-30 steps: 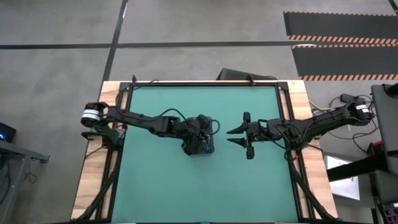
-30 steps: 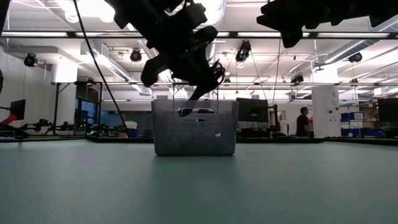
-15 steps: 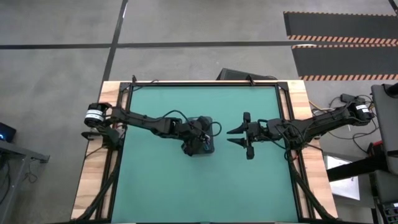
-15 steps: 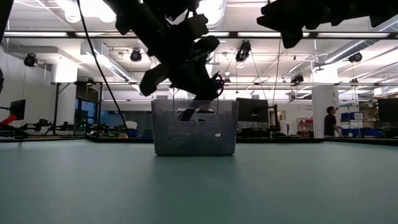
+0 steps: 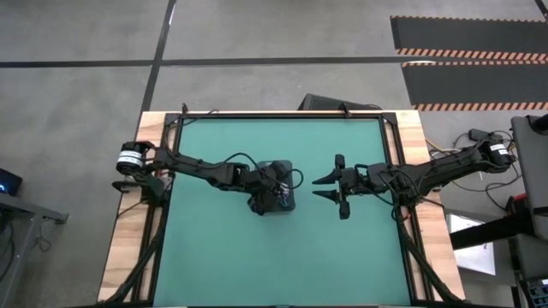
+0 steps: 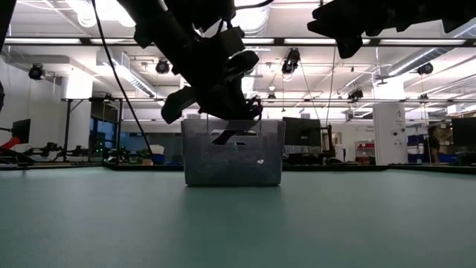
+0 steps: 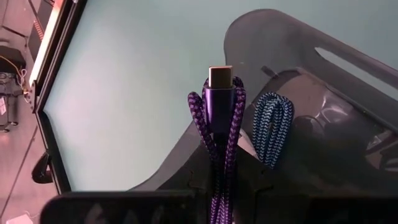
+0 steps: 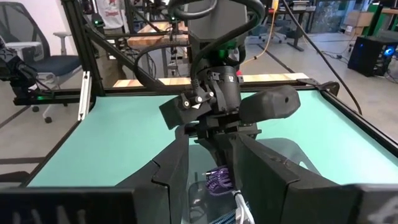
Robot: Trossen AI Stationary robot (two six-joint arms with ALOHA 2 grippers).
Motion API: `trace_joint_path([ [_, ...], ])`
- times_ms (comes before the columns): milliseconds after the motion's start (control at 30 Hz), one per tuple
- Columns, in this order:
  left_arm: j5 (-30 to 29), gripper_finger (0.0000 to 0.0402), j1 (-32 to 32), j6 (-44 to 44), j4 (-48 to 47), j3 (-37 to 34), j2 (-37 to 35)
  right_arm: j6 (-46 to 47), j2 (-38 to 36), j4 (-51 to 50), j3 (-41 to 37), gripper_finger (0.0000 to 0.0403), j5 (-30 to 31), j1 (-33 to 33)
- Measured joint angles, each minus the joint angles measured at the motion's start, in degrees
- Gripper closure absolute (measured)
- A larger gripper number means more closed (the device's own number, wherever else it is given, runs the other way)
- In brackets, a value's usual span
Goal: Pick and place USB-C Cables
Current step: Put the purple white charger cable into the black bin
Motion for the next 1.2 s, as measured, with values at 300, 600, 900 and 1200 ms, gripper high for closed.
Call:
trace_joint_path([
  [300,0.0,0.0388,0.0,0.01,0.16,-0.17,0.0,0.15,0.0,-0.09,0.0,0.0273,0.0,0.0],
  [600,0.0,0.0388,0.0,0.01,0.37,-0.23,0.0,0.15,0.0,-0.31,0.0,0.0277,0.0,0.0],
  [900,0.02,0.0388,0.0,0.01,0.35,-0.26,0.0,0.39,0.0,-0.37,0.0,0.0268,0.0,0.0],
  [1200,0.02,0.0388,0.0,0.01,0.19,-0.3,0.0,0.38,0.0,-0.42,0.0,0.0266,0.0,0.0],
])
